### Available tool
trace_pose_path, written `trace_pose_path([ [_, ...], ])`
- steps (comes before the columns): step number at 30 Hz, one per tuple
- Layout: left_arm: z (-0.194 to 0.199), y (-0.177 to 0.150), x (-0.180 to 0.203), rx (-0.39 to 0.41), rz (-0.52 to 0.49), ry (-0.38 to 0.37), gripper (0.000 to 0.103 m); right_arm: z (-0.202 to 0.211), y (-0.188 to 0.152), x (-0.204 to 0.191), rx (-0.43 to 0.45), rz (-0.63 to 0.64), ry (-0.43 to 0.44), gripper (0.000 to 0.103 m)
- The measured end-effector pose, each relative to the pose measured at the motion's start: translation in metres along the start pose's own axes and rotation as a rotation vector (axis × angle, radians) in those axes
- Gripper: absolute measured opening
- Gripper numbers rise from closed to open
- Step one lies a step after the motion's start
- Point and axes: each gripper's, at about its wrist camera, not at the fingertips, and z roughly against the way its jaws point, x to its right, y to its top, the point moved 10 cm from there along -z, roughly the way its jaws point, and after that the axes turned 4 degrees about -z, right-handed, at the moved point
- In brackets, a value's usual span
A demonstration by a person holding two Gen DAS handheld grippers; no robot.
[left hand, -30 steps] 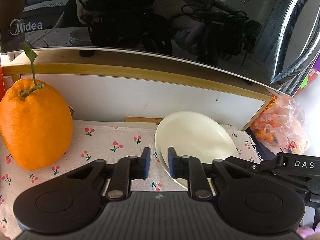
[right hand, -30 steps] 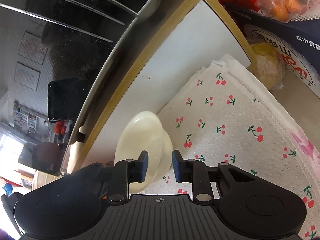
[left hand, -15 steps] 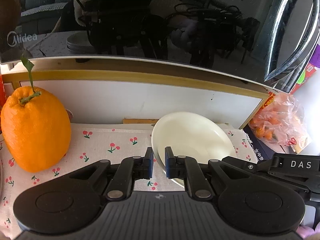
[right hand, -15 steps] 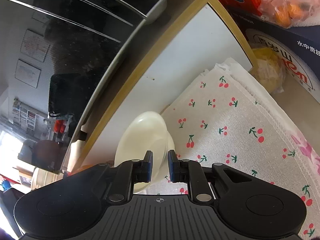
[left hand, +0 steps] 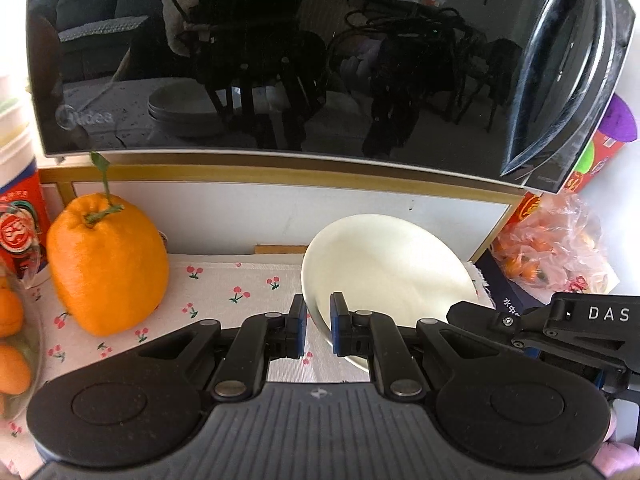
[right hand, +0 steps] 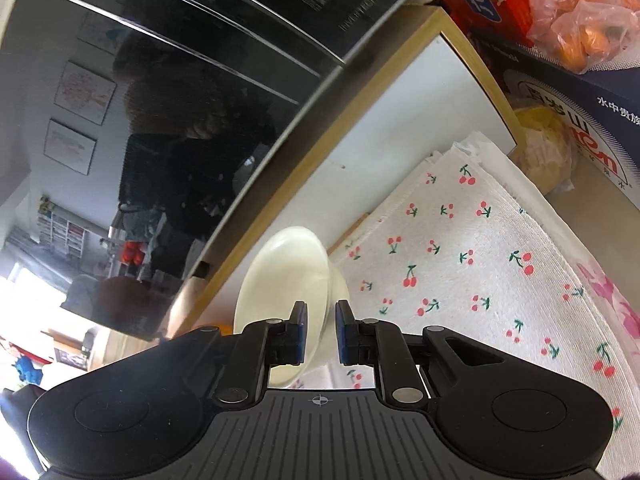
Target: Organize plates and bowls
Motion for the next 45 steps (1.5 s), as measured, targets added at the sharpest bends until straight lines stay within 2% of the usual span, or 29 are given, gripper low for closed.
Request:
trace_pose_path([
  [23, 0.093, -0.022, 0.03, 0.026, -0.009, -0.031, 0.011, 0.095, -0.039, -0.032, 0.003, 0.086, -0.067, 0.015],
  [33, 0.139, -0.043, 0.036, 0.058, -0.045, -0.033, 0.011, 0.136, -0.078, -0.043, -0.023, 0.116, -0.121, 0.015],
  [45, 0.183, -0.088, 0.029, 0.027, -0.016, -0.053, 0.011, 0.171, -0.139, -0.044, -0.059, 0.165, -0.16, 0.015],
])
